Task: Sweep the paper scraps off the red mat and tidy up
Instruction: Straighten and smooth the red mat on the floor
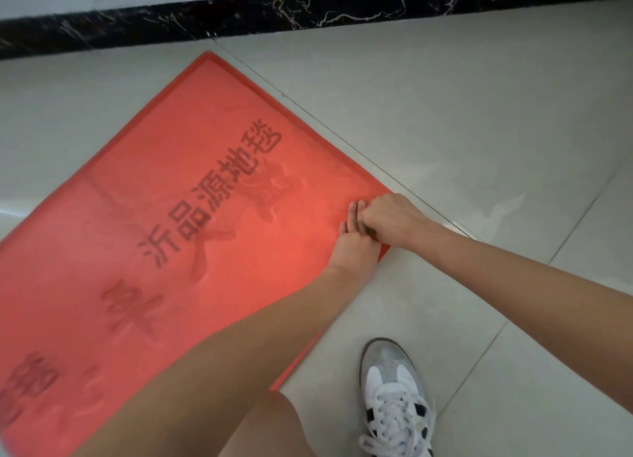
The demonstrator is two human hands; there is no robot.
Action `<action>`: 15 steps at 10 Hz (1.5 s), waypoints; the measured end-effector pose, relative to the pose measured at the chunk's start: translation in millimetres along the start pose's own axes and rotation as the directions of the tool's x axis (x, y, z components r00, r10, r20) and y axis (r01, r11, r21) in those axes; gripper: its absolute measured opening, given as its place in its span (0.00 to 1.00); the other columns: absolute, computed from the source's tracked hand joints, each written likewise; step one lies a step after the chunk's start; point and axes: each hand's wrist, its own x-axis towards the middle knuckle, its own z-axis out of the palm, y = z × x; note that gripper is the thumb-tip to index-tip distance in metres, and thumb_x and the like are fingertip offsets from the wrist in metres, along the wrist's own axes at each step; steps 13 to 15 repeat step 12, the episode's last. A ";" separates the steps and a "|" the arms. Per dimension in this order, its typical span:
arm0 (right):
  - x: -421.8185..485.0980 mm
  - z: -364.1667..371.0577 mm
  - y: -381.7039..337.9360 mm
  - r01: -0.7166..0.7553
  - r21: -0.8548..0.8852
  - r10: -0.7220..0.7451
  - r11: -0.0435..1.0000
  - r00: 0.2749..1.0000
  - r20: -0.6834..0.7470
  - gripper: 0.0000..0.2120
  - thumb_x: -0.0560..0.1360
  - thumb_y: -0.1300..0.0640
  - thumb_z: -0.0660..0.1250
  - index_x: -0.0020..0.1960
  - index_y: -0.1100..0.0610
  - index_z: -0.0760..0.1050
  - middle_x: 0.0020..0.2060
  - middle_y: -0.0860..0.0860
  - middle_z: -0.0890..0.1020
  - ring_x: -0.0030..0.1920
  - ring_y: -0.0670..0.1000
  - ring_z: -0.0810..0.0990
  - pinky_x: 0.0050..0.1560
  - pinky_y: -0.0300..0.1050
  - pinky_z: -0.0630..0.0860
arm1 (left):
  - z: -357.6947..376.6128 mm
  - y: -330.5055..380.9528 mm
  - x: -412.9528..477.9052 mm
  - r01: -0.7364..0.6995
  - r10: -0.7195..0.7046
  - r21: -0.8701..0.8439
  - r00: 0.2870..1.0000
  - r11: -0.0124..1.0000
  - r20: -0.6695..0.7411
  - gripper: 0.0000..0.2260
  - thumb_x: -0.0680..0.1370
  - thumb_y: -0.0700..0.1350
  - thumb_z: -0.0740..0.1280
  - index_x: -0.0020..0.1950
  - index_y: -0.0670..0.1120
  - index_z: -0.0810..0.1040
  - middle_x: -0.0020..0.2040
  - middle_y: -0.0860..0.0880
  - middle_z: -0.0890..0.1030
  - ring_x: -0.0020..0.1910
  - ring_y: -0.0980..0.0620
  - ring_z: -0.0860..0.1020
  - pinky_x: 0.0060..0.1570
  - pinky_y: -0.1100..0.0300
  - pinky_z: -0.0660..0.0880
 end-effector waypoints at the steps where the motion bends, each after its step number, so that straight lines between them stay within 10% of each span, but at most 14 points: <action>1: -1.8 15.6 -1.0 -0.023 -0.085 0.024 0.996 1.000 0.002 0.22 0.79 0.62 0.55 0.72 0.64 0.64 0.64 0.59 0.76 0.66 0.59 0.72 0.56 0.48 0.72 | 5.6 3.7 0.6 0.015 -0.016 -0.006 0.999 1.000 -0.042 0.29 0.83 0.45 0.50 0.78 0.38 0.38 0.77 0.33 0.38 0.76 0.33 0.37 0.75 0.41 0.53; 2: -15.0 17.3 -6.3 -0.080 -0.061 0.083 0.995 0.995 0.047 0.29 0.80 0.59 0.56 0.77 0.67 0.50 0.75 0.63 0.62 0.75 0.62 0.60 0.69 0.51 0.64 | 8.2 7.6 1.0 0.044 -0.044 -0.003 0.997 0.999 -0.069 0.31 0.84 0.49 0.49 0.77 0.36 0.36 0.77 0.34 0.38 0.76 0.33 0.37 0.75 0.41 0.51; 4: -33.8 63.5 -10.2 -0.160 0.521 0.198 0.839 0.980 -0.018 0.36 0.76 0.62 0.58 0.80 0.56 0.45 0.79 0.50 0.44 0.79 0.49 0.43 0.75 0.48 0.59 | 17.7 16.0 -5.7 0.102 -0.112 -0.070 0.981 0.992 -0.160 0.32 0.82 0.52 0.46 0.74 0.34 0.34 0.78 0.37 0.37 0.77 0.36 0.38 0.75 0.44 0.46; 8: -35.5 22.4 -31.2 -0.329 0.160 0.278 0.931 0.920 0.276 0.36 0.79 0.49 0.54 0.79 0.57 0.39 0.79 0.50 0.39 0.78 0.49 0.40 0.76 0.58 0.50 | -11.4 -23.2 -27.3 -0.057 0.060 -0.482 0.998 0.874 -0.010 0.38 0.78 0.50 0.63 0.80 0.41 0.44 0.80 0.44 0.42 0.79 0.46 0.41 0.76 0.53 0.43; 11: -38.2 -110.3 -54.8 -0.124 0.040 0.126 0.991 0.991 -0.040 0.41 0.76 0.30 0.47 0.79 0.51 0.37 0.78 0.44 0.39 0.77 0.47 0.35 0.75 0.61 0.41 | 11.6 -109.0 -137.2 0.127 -0.230 -0.341 0.931 0.932 -0.284 0.34 0.71 0.69 0.27 0.72 0.51 0.27 0.74 0.54 0.30 0.73 0.52 0.30 0.76 0.44 0.40; 15: -55.4 -171.2 -73.5 -0.004 0.023 0.008 1.000 0.981 -0.192 0.51 0.63 0.21 0.37 0.79 0.47 0.36 0.77 0.41 0.38 0.76 0.45 0.33 0.76 0.61 0.39 | -2.2 -141.3 -178.9 0.197 -0.331 -0.361 0.873 0.911 -0.358 0.34 0.72 0.65 0.31 0.74 0.50 0.31 0.76 0.54 0.32 0.75 0.51 0.30 0.74 0.45 0.34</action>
